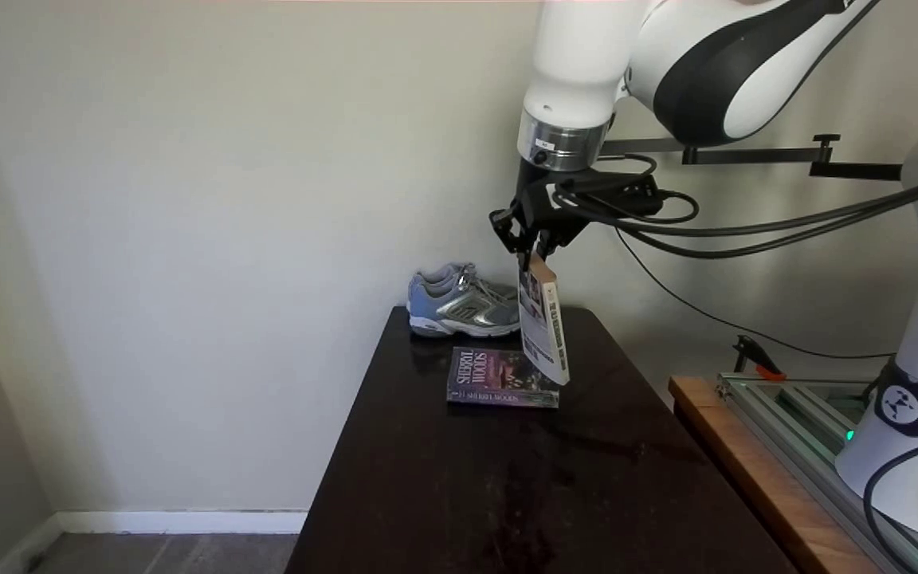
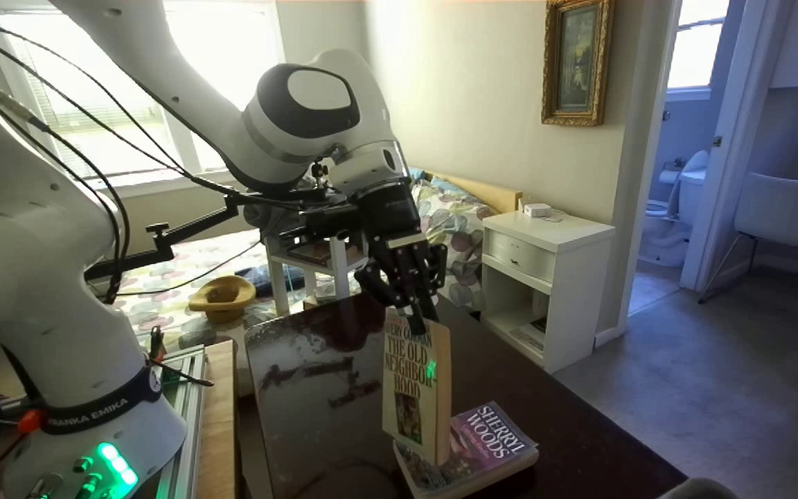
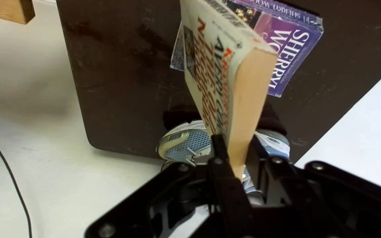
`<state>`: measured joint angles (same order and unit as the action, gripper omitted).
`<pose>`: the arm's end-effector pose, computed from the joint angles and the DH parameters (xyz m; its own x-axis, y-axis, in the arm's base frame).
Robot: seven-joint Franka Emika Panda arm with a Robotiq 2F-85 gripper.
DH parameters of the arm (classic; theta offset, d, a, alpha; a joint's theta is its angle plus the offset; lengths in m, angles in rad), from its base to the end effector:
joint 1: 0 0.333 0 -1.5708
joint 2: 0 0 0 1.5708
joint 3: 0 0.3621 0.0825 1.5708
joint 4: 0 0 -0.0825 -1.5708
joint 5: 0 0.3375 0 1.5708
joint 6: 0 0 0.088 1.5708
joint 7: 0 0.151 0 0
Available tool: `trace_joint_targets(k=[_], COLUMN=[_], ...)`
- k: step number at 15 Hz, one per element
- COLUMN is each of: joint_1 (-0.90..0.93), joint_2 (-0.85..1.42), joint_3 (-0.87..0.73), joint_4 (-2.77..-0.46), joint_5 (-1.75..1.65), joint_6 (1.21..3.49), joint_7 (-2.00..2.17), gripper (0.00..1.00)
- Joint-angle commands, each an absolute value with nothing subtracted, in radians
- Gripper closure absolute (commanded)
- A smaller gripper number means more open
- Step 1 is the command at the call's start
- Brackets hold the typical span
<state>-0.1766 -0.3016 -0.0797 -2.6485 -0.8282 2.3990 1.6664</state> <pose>0.3550 -0.1214 0.3871 0.2366 -0.8227 0.5169 -0.9684 -0.2428 0.0570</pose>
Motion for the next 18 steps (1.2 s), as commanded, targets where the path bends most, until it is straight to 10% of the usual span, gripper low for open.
trace_joint_targets(k=[1, 18], joint_1=[-0.204, -0.214], joint_2=[-0.314, -0.015], joint_3=[-0.084, -0.134], joint_4=[-2.648, -2.416], joint_5=[-0.807, -0.655], joint_6=[2.404, 2.398], joint_7=[1.686, 1.576], gripper=[0.95, 0.95])
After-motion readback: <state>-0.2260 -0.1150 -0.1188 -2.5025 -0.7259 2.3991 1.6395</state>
